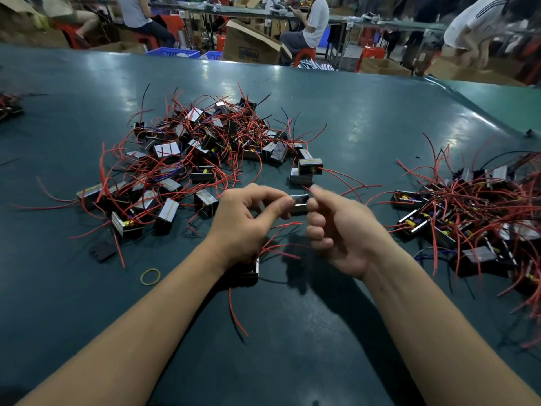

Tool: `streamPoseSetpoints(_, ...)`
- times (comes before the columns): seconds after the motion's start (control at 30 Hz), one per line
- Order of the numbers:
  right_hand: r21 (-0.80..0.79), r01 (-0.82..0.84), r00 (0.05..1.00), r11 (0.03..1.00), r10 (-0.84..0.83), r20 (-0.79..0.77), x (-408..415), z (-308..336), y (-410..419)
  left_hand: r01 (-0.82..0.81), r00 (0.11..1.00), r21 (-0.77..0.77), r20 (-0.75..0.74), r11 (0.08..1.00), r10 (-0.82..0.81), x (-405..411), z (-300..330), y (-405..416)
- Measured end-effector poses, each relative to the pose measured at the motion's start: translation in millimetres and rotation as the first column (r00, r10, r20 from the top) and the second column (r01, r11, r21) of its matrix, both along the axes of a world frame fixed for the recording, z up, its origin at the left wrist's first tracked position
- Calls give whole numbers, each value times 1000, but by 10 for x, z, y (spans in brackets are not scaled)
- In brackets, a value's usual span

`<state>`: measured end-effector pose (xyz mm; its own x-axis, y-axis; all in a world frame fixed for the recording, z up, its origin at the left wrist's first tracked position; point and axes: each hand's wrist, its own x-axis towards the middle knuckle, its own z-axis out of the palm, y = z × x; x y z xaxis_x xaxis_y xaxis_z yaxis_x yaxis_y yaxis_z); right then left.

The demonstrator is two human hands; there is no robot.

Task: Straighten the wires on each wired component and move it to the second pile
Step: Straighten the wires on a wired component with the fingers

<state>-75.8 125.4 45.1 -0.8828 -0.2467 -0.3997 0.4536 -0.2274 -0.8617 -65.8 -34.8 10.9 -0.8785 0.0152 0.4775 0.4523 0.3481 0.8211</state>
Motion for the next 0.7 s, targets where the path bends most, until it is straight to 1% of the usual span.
streamPoseSetpoints(0.07,207,138,982,969,-107,-156,-51,-8,67,1,997,174,70,985,-14,-31,20,-15)
streamPoseSetpoints(0.1,283,181,973,942,-129,-192,-74,-12,100,-1,994,257,108,966,-28,-42,31,-22)
streamPoseSetpoints(0.13,354,188,971,916,-119,-209,-92,-32,129,-6,989,319,143,948,-42,-48,38,-27)
streamPoseSetpoints(0.17,418,167,974,893,-85,-208,-95,-52,142,-9,984,361,169,933,-56,-56,37,-34)
streamPoseSetpoints(0.23,494,66,987,867,16,-159,-76,-95,115,-20,978,392,201,920,-64,-72,34,-41)
streamPoseSetpoints(0.3,498,-26,990,867,92,-108,-49,-121,63,-38,975,416,213,908,-57,-85,30,-51)
streamPoseSetpoints(0.33,485,-46,990,874,104,-94,-42,-119,40,-50,976,416,214,908,-44,-86,32,-55)
streamPoseSetpoints(0.37,471,-55,990,880,109,-86,-41,-116,27,-64,979,396,203,916,-19,-77,29,-51)
streamPoseSetpoints(0.4,466,-57,990,883,110,-87,-41,-119,22,-92,983,335,179,938,32,-67,16,-43)
streamPoseSetpoints(0.43,468,-55,989,882,111,-94,-43,-126,18,-134,985,221,135,966,105,-60,-12,-34)
streamPoseSetpoints(0.47,475,-49,988,879,114,-107,-45,-140,16,-192,980,75,69,979,187,-54,-40,-29)
streamPoseSetpoints(0.5,487,-42,986,872,116,-123,-46,-151,6,-253,967,-51,3,966,254,-57,-66,-32)
streamPoseSetpoints(0.53,505,-32,983,863,118,-140,-46,-160,-12,-298,955,-116,-34,948,296,-61,-81,-40)
streamPoseSetpoints(0.6,547,-6,978,837,118,-170,-51,-172,-54,-308,951,-116,1,944,310,-67,-79,-54)
streamPoseSetpoints(0.7,596,19,973,803,122,-195,-62,-198,-92,-262,958,-88,92,961,270,-49,-62,-32)
